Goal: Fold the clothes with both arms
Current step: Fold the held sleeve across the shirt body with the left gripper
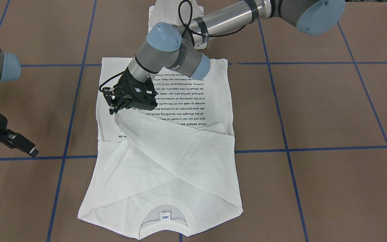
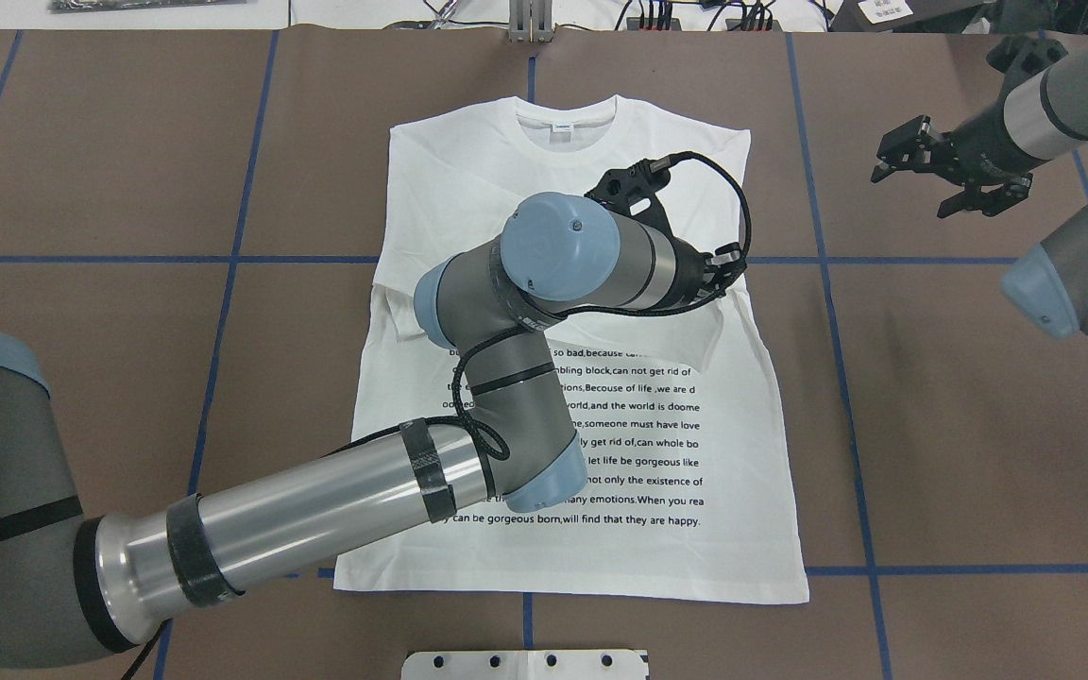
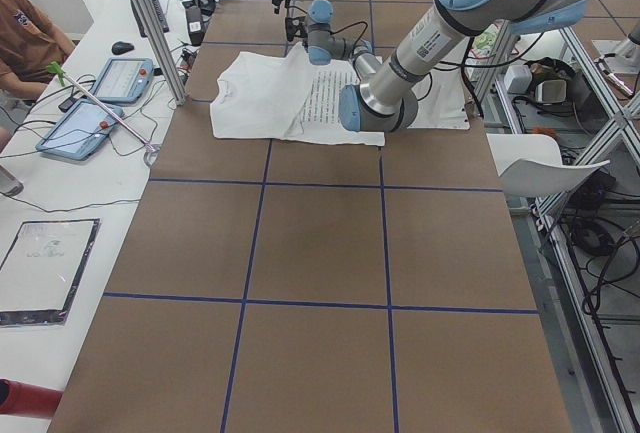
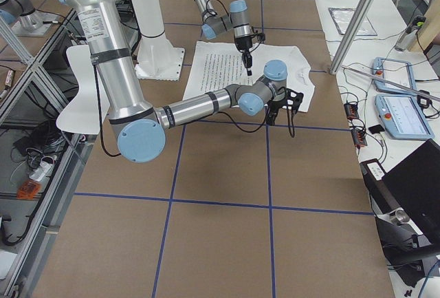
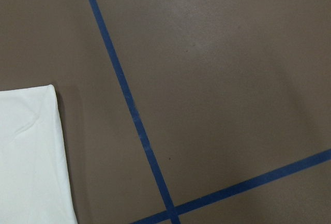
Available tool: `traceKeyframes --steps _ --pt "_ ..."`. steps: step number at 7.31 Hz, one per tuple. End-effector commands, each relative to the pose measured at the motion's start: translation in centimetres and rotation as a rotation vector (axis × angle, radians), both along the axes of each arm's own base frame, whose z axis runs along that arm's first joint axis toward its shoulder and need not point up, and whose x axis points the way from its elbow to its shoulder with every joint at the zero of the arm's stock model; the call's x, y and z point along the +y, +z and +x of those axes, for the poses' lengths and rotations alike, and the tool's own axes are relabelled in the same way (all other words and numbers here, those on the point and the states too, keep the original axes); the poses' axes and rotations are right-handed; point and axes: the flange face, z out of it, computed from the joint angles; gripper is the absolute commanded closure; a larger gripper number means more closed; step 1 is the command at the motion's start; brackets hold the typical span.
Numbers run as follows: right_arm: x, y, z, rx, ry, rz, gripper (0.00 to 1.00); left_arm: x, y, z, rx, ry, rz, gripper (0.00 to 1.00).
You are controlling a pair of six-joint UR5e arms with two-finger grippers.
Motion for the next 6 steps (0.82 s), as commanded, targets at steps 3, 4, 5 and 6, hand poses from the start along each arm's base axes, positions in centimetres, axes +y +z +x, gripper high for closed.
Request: traceKeyframes --steps 3,4,5,6 --pt "0.1 -0.1 0.1 -0.001 0.000 0.002 0.01 1.6 -0.4 2.2 -0.010 -0.021 0.001 1.00" --pt "0.0 0.0 0.0 0.000 0.000 0.001 0.01 1.6 -0.8 2.2 -0.008 -0.021 0.002 1.00" --pt "0.0 0.0 0.0 0.000 0.000 0.000 0.01 1.5 -1.2 2.2 -0.005 -0.024 0.003 1.00" --pt "-0.1 0.2 -0.1 0.002 0.001 -0.004 0.01 1.3 -1.3 2.1 -0.004 -0.044 0.006 1.00"
